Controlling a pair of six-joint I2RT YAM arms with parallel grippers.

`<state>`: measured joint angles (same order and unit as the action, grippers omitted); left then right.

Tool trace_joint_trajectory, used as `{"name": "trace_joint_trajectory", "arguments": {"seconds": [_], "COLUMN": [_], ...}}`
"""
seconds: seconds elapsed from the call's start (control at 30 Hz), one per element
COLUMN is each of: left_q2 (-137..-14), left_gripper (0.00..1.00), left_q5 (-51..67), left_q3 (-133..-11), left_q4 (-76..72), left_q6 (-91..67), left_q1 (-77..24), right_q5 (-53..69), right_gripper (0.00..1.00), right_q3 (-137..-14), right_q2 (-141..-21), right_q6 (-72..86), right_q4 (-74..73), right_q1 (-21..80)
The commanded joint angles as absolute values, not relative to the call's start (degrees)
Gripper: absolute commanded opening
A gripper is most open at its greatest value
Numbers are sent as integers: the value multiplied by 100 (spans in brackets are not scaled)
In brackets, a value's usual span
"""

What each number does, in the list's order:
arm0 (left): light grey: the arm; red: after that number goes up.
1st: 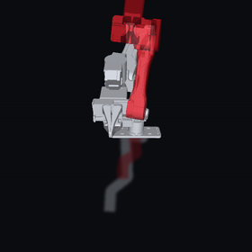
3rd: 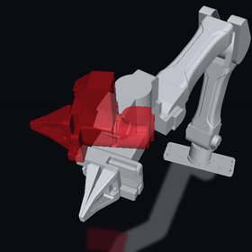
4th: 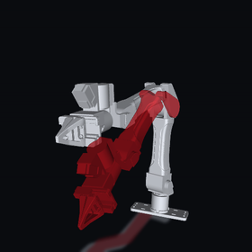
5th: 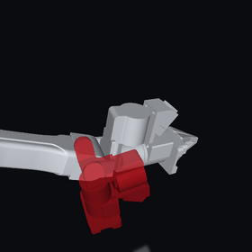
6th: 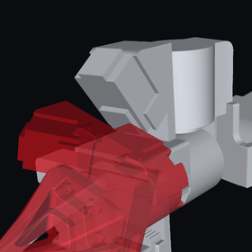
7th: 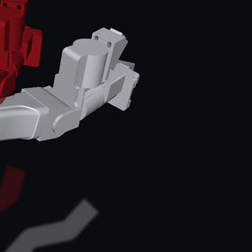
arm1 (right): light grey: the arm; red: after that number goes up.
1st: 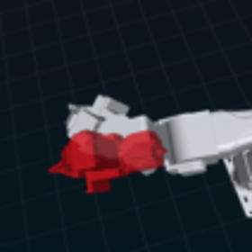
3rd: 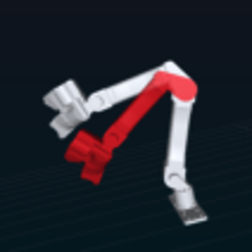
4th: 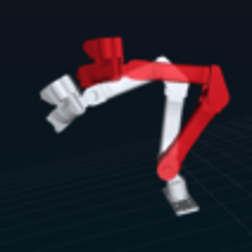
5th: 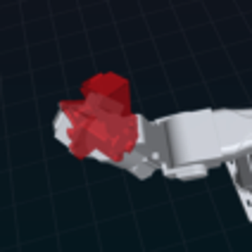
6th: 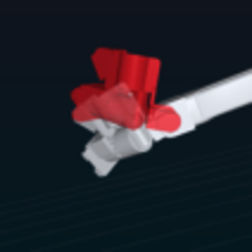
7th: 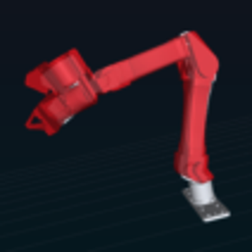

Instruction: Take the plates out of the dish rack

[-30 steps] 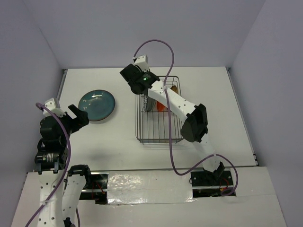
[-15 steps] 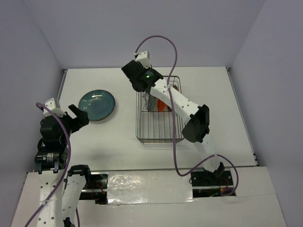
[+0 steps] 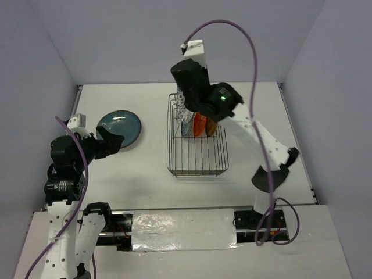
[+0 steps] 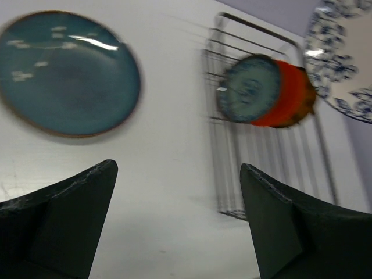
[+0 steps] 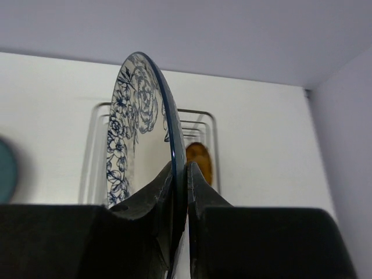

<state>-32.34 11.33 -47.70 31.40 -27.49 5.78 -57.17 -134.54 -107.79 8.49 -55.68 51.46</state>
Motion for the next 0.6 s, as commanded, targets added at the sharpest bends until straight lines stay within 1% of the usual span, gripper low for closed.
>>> {"name": "trace_joint_trajectory", "arguments": {"seconds": [0.0,0.03,0.07,0.1,0.2,0.43,0.5,0.57], "left_q2": [-3365,-3410,-3445,-3506,-3559,-3621,-3647,-3656], "left_gripper": [99,99,99,100,100,100,99,100], "left_q5": [3877,4189,4410,4699,4878,5755,5932,6055], "left_q3": [-4984,-4957,-4940,-4922,-4904,-4518,-4421,-4403], "left_q4": [1927,1577,1443,1320,1143,53,-350,-439], "left_q6": [-3154,-3268,-3487,-3576,-3691,-4402,-4517,-4570], "left_q1": [554,554,545,545,554,536,536,536], "right_q5": [-4201,-3766,-3370,-2844,-1938,-433,-273,-45], "right_gripper": [0,0,0,0,0,0,0,0], "right_q3": [-13116,-12452,-12106,-11546,-10770,-9862,-9660,-9589], "right_q2": [-9363,-9073,-8522,-8273,-7544,-6909,-6838,-6829], "right_q6": [1195,1178,1169,1204,1265,1634,1713,1801], "right_q4": [-4967,-4740,-4267,-4089,-3508,-2665,-2497,-2303], "right_q1": [5265,5256,5256,5256,5247,5264,5256,5256]}}
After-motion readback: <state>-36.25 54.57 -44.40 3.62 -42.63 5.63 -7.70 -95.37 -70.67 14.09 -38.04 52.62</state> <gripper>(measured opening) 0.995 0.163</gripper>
